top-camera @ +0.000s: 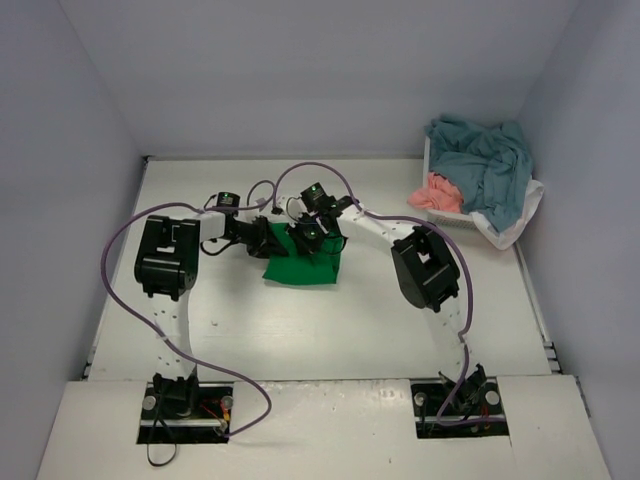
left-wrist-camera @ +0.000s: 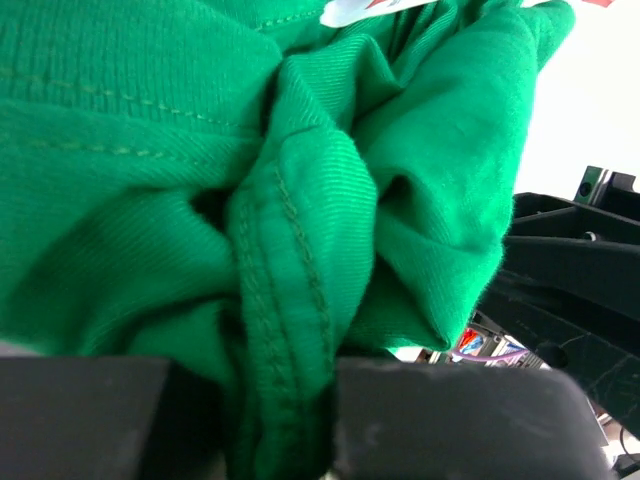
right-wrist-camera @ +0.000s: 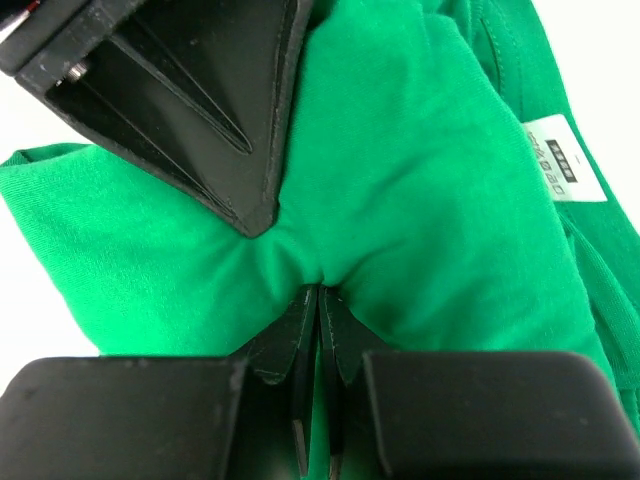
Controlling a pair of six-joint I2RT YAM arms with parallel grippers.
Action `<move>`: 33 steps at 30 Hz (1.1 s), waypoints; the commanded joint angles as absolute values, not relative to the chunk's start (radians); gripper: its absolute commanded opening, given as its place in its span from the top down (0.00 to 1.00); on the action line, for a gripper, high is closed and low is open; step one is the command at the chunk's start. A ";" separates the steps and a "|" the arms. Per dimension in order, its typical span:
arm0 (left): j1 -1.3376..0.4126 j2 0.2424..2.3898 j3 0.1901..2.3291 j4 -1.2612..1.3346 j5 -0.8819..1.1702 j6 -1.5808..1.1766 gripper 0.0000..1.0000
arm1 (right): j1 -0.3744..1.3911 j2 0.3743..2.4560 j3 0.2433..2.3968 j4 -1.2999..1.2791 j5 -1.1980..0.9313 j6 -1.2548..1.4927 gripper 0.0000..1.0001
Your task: Fold and stack the t-shirts
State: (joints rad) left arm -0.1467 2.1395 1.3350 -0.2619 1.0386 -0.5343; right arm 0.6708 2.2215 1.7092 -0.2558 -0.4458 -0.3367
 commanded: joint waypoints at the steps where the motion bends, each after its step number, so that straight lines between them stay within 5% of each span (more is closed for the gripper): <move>1: -0.183 2.122 1.367 -0.212 1.045 -0.534 1.00 | 0.683 2.174 1.713 -0.262 -0.488 -0.318 0.98; 33: 0.142 2.035 1.532 -0.532 0.960 -0.278 1.00 | 0.526 1.764 1.582 -0.252 -0.457 -0.333 0.97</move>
State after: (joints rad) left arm 0.0711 2.0686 1.4544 -0.4583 0.9546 -0.3553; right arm 0.5182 1.8271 1.6043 -0.2722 -0.4351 -0.3393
